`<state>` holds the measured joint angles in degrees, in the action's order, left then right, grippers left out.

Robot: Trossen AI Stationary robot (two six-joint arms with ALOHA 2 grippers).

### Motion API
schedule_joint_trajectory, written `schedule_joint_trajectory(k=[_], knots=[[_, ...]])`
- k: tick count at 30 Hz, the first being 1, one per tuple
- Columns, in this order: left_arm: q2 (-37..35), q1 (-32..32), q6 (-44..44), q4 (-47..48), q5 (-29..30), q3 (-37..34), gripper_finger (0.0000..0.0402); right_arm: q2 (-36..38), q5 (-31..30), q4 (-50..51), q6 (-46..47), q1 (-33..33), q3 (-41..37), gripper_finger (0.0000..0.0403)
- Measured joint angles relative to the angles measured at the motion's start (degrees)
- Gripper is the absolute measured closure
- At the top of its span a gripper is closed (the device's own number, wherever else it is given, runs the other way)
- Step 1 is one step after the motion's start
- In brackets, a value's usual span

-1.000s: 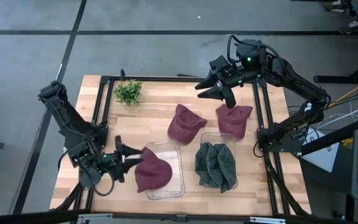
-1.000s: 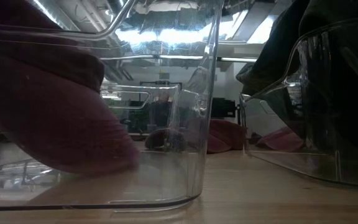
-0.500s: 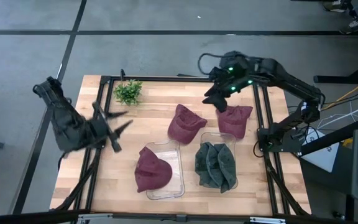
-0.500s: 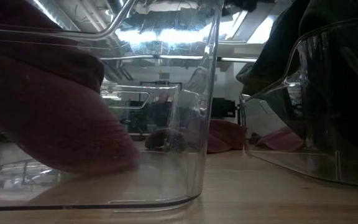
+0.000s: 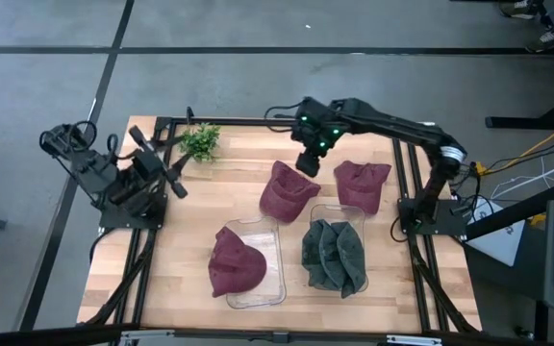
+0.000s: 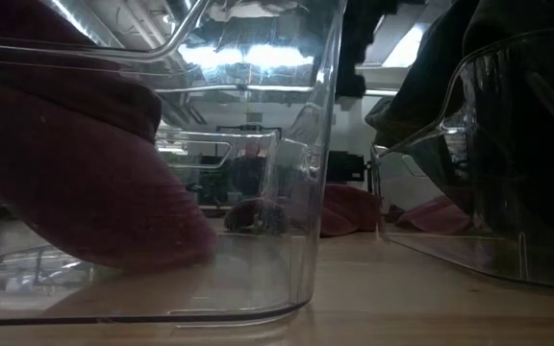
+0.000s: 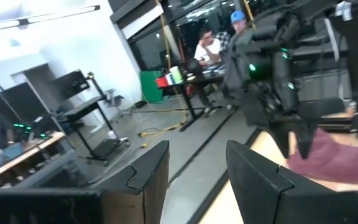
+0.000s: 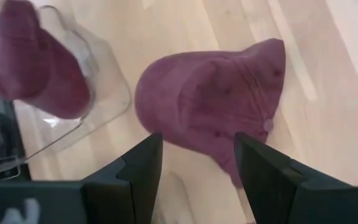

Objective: Pick & Place hat
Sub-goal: Put the left pink cap into the left transparent bin

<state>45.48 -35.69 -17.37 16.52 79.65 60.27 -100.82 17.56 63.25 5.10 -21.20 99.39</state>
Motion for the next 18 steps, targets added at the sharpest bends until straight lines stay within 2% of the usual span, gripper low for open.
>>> schedule_joint_trajectory(k=[5,10,13,18], knots=[[-2.6,5.0,-4.6,0.0,-6.2,0.0,0.0249,-4.2,0.0,-3.7,1.2,0.0,0.0,0.0205],[-5.9,9.7,-6.0,0.7,-16.5,0.0,0.0249,-7.1,-0.2,-6.0,2.9,0.0,0.0,0.0205],[-7.6,14.1,-1.4,2.9,-26.8,0.0,0.0253,-8.1,-2.3,-6.3,3.4,0.0,0.0,0.0205],[-7.0,26.1,9.2,12.8,-50.7,-0.1,0.0265,-8.4,-6.0,-6.3,3.8,0.1,0.0,0.0205]])
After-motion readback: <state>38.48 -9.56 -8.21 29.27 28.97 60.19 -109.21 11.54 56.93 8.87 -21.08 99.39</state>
